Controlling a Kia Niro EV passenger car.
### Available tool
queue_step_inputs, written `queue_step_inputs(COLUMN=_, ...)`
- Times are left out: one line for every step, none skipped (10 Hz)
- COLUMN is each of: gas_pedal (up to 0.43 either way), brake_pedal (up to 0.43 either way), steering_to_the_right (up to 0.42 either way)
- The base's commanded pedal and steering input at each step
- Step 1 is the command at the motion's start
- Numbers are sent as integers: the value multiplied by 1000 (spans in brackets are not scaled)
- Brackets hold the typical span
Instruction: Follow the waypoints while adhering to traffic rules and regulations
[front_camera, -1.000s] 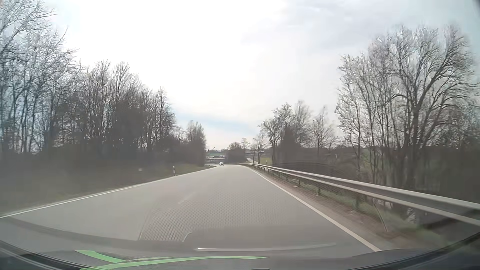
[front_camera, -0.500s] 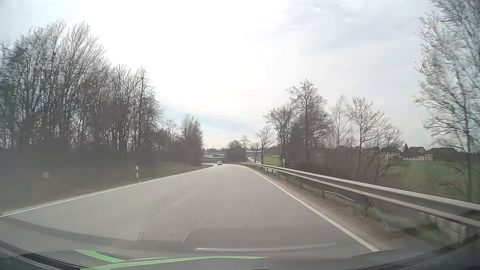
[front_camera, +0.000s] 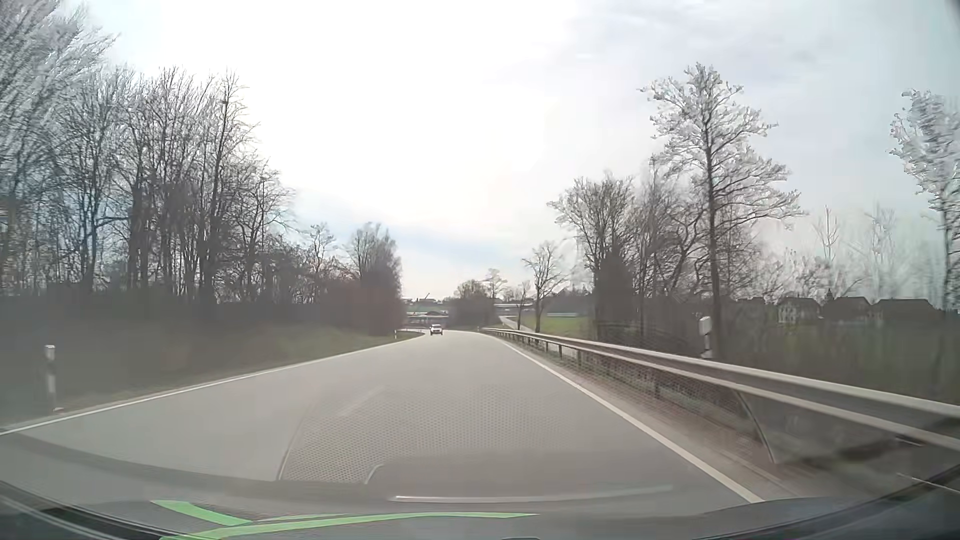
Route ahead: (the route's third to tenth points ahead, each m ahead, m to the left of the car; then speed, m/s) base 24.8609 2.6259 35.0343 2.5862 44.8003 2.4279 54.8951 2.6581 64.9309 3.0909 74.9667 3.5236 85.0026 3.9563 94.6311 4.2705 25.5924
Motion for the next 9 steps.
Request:
queue_step_inputs(gas_pedal=189, brake_pedal=0, steering_to_the_right=-2)
queue_step_inputs(gas_pedal=189, brake_pedal=0, steering_to_the_right=-1)
queue_step_inputs(gas_pedal=189, brake_pedal=0, steering_to_the_right=-2)
queue_step_inputs(gas_pedal=177, brake_pedal=0, steering_to_the_right=-1)
queue_step_inputs(gas_pedal=177, brake_pedal=0, steering_to_the_right=-2)
queue_step_inputs(gas_pedal=177, brake_pedal=0, steering_to_the_right=-2)
queue_step_inputs(gas_pedal=177, brake_pedal=0, steering_to_the_right=-2)
queue_step_inputs(gas_pedal=177, brake_pedal=0, steering_to_the_right=-2)
queue_step_inputs(gas_pedal=177, brake_pedal=0, steering_to_the_right=-2)
